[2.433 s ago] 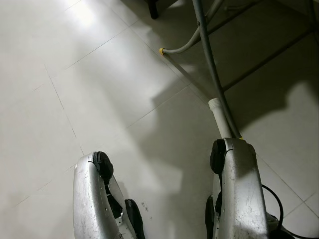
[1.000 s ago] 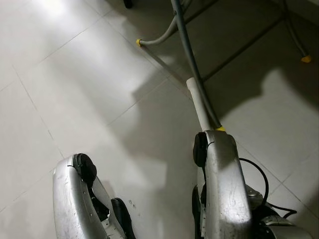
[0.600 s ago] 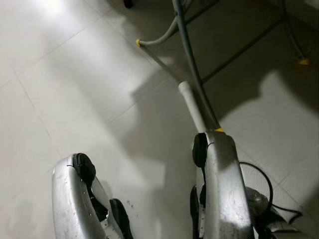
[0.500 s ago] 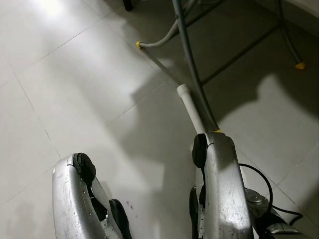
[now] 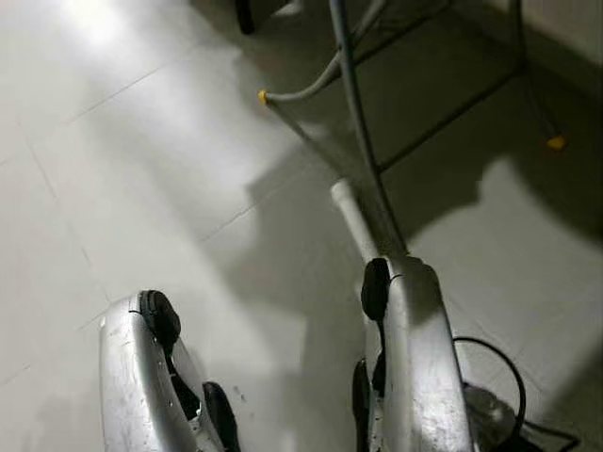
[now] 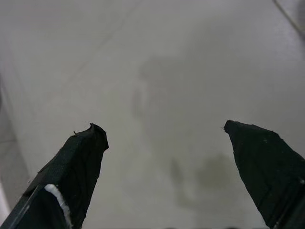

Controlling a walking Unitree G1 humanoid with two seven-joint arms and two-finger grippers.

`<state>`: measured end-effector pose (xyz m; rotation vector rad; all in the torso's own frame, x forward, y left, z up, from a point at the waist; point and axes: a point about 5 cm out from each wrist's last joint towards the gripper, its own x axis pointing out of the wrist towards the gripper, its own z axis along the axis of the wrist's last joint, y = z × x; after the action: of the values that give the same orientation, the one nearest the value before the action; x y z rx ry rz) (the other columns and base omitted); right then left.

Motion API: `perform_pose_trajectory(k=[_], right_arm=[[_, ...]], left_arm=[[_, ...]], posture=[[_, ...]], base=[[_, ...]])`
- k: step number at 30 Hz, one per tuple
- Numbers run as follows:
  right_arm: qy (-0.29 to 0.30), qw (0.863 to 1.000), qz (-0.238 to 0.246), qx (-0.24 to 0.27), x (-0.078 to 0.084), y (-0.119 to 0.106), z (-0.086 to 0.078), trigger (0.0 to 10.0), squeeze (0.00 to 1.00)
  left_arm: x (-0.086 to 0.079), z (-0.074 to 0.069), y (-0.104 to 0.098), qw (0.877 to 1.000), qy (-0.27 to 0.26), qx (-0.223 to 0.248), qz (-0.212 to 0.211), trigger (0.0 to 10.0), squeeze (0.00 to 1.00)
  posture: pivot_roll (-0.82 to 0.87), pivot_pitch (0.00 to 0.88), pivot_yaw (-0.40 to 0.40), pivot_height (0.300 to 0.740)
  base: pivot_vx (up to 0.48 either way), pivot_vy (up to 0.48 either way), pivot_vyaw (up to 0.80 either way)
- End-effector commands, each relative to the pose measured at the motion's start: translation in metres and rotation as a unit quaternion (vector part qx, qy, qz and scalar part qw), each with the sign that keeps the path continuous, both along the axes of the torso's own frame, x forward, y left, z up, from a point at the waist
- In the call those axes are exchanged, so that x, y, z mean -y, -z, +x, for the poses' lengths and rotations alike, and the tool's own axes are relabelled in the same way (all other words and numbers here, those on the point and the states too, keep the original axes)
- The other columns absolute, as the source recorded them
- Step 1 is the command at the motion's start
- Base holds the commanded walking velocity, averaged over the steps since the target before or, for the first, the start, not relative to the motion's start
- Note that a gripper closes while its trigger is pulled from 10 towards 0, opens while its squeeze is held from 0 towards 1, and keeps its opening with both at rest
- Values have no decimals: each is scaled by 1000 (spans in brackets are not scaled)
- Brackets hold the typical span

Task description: Building children table

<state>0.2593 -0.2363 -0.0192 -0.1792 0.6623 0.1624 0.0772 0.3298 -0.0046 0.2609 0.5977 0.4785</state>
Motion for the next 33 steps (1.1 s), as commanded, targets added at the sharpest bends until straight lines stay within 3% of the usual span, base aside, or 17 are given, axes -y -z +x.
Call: perform_pose_trajectory(k=[1, 9, 16, 33], right_arm=[[-24, 999, 15, -17, -17, 12, -10, 0, 0], [-10, 1000, -4, -13, -14, 12, -9, 0, 0], [22, 999, -22, -2, 3, 9, -13, 0, 0], [6, 998, -43, -45, 19, 18, -31, 0, 0]], left_arm=[[1, -23, 10, 999, -16, -42, -5, 10000, 0], [5, -31, 16, 998, -25, -51, -7, 10000, 0], [13, -32, 21, 998, -25, -52, -13, 10000, 0], [31, -31, 39, 997, -43, -57, -32, 10000, 0]], posture=[[94, 362, 49, 300], [86, 369, 44, 300], [69, 366, 33, 300], [30, 323, -23, 300]], base=[[0, 0, 0], [0, 0, 0], [0, 0, 0], [0, 0, 0]])
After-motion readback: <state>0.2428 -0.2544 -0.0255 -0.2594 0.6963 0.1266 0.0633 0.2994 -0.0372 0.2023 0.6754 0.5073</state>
